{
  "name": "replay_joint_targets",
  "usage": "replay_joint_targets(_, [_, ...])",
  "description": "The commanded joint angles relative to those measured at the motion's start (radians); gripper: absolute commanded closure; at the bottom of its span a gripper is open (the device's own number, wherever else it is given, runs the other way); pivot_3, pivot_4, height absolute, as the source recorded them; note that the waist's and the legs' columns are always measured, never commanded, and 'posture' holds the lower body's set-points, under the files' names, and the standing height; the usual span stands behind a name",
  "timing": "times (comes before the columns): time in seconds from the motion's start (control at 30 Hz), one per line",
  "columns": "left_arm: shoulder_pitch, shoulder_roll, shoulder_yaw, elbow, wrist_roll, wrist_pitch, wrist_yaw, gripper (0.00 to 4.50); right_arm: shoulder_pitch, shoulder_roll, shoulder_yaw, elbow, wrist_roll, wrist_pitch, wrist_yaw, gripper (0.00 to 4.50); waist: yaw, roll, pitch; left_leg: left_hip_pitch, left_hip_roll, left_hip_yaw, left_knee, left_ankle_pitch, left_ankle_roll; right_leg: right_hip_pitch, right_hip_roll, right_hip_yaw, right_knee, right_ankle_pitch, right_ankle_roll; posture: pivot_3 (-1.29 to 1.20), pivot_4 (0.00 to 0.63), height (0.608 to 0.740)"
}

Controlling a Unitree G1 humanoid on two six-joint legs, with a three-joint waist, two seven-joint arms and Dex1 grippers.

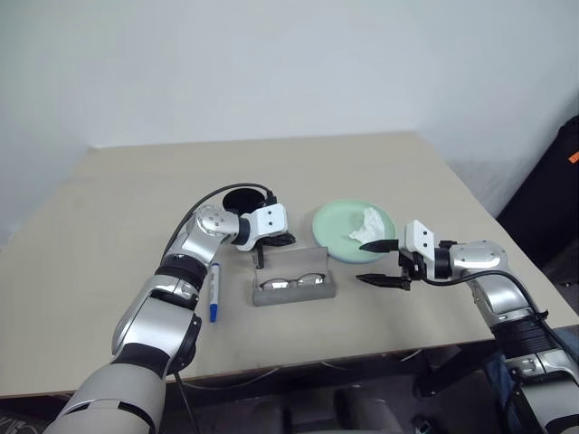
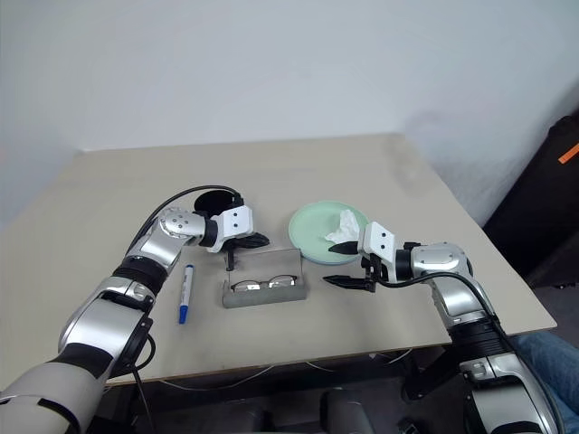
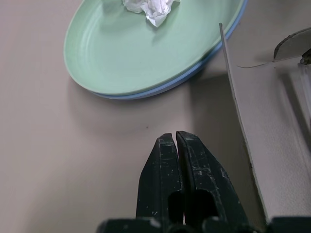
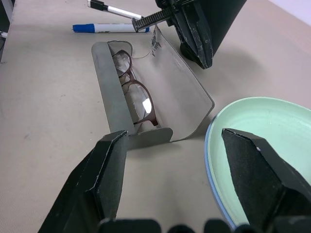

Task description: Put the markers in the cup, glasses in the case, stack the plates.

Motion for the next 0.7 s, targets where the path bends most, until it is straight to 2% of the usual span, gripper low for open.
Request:
replay_joint_targets(0.03, [-0.024, -0.002, 0.013, 0.02, 0.005, -0.005, 0.025, 4.48, -0.012, -0.004, -0.022, -0.019, 0.021, -0.011, 0.003, 1.15, 0.0, 0.0, 0.0, 0.0, 0.0, 0.0, 0.0, 0.0, 0.0, 0.0, 0.0, 0.0, 0.0, 0.0, 0.0, 0.0, 0.0, 0.74])
replay_joint_targets(0.33, [-0.062, -0.013, 0.03, 0.064, 0.004, -0.027, 0.101, 4.48, -0.013, 0.002, -0.018, -0.012, 0.019, -0.016, 0.002, 1.15, 0.001, 0.0, 0.0, 0.0, 0.0, 0.0, 0.0, 0.0, 0.0, -0.001, 0.002, 0.003, 0.0, 0.001, 0.001, 0.0, 0.0, 0.74])
replay_joint_targets(0.7, [-0.08, -0.021, 0.042, 0.065, -0.012, -0.041, 0.101, 4.48, -0.016, 0.003, -0.016, -0.001, 0.014, -0.024, 0.001, 1.15, 0.001, 0.0, 0.0, -0.001, -0.001, 0.0, 0.0, 0.0, 0.0, -0.002, 0.003, 0.007, -0.001, 0.001, 0.002, 0.0, 0.0, 0.74])
